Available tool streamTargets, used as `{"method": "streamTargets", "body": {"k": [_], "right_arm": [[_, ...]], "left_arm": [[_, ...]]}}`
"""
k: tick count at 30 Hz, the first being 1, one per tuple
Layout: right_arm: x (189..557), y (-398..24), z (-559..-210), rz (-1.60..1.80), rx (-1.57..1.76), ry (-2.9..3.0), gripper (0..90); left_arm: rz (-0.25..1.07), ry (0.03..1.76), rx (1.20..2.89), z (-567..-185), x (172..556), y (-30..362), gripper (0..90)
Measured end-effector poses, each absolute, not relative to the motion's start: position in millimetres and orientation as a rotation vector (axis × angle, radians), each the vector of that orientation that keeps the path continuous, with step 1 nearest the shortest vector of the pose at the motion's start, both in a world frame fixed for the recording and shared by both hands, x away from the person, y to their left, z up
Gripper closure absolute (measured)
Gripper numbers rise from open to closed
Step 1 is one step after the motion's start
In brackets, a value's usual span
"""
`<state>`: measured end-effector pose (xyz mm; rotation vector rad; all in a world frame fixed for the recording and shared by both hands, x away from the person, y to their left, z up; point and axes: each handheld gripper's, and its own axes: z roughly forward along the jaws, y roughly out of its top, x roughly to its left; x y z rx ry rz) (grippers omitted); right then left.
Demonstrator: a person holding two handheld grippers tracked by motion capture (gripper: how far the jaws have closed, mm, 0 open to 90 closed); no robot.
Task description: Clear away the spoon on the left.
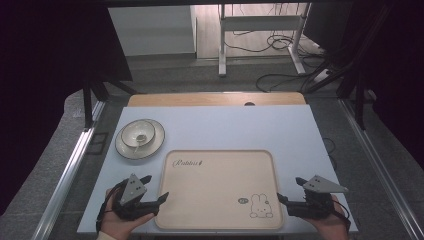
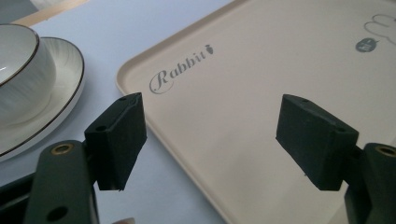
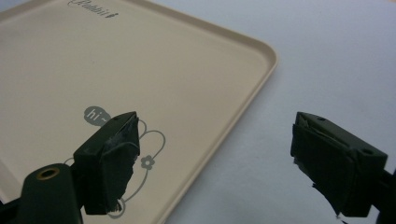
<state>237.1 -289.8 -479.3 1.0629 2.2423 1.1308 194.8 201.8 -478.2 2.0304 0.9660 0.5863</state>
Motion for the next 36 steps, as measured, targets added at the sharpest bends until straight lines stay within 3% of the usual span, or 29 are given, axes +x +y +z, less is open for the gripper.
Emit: {"method": "streamTargets", "body": {"k": [17,36], "right_arm": [[240,-292,-480,1.112,1.065,2.241,16.5],[240,-292,-481,1.096,1.077,2.243,16.9]], "left_arm": [[0.627,0.950,2.023,-471,191,204,22.0],[0.725,1.007,1.923,-451,192,226,25.2]]}}
